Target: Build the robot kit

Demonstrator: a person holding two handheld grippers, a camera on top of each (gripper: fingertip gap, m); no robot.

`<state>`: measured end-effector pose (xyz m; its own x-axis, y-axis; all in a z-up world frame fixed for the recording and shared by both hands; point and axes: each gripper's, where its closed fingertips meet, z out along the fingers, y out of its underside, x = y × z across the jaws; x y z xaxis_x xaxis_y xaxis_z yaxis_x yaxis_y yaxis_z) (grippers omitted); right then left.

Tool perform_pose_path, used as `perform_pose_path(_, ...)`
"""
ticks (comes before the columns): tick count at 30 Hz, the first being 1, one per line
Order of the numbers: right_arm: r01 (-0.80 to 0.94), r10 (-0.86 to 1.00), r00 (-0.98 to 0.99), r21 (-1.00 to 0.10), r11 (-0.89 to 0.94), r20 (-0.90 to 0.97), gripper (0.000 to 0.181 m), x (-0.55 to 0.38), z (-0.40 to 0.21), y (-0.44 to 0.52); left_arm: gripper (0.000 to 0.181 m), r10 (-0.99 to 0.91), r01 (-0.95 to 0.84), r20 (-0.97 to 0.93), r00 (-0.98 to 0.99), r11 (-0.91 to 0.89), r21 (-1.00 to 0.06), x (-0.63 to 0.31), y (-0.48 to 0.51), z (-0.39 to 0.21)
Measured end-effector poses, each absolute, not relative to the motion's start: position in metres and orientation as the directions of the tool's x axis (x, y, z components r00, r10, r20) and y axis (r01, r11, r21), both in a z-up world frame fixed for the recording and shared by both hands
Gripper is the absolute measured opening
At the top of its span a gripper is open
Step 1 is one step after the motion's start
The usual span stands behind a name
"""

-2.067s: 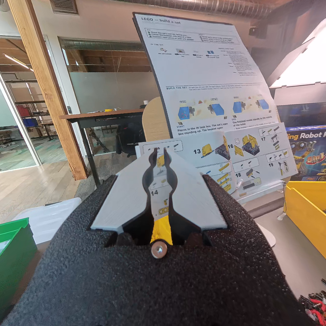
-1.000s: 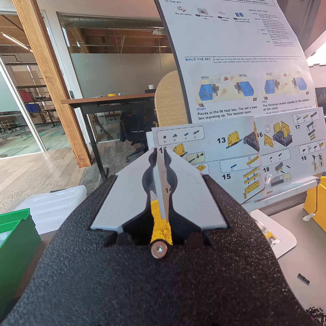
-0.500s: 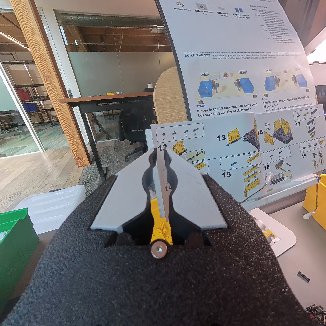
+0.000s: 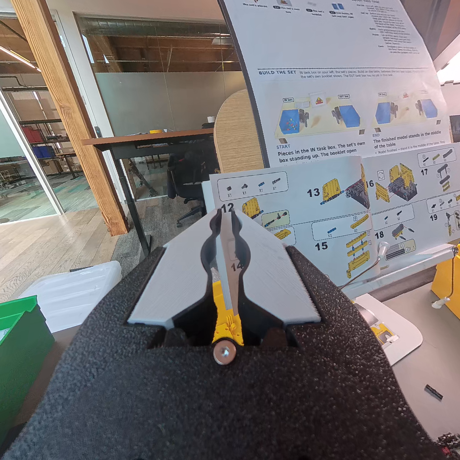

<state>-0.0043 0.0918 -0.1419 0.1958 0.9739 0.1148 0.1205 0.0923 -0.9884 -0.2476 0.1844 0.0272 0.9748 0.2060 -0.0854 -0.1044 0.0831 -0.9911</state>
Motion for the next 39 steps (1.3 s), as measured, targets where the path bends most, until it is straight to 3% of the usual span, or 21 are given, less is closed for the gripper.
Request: perform_pose_path(39, 0.158, 0.973, 0.197, -0.983, 0.091, 0.122, 0.004, -0.006, -0.149, 0.093, 0.000, 0.178, -0.121, -0.099, 0.979, 0.118, -0.986, -0.227, 0.177, 0.034)
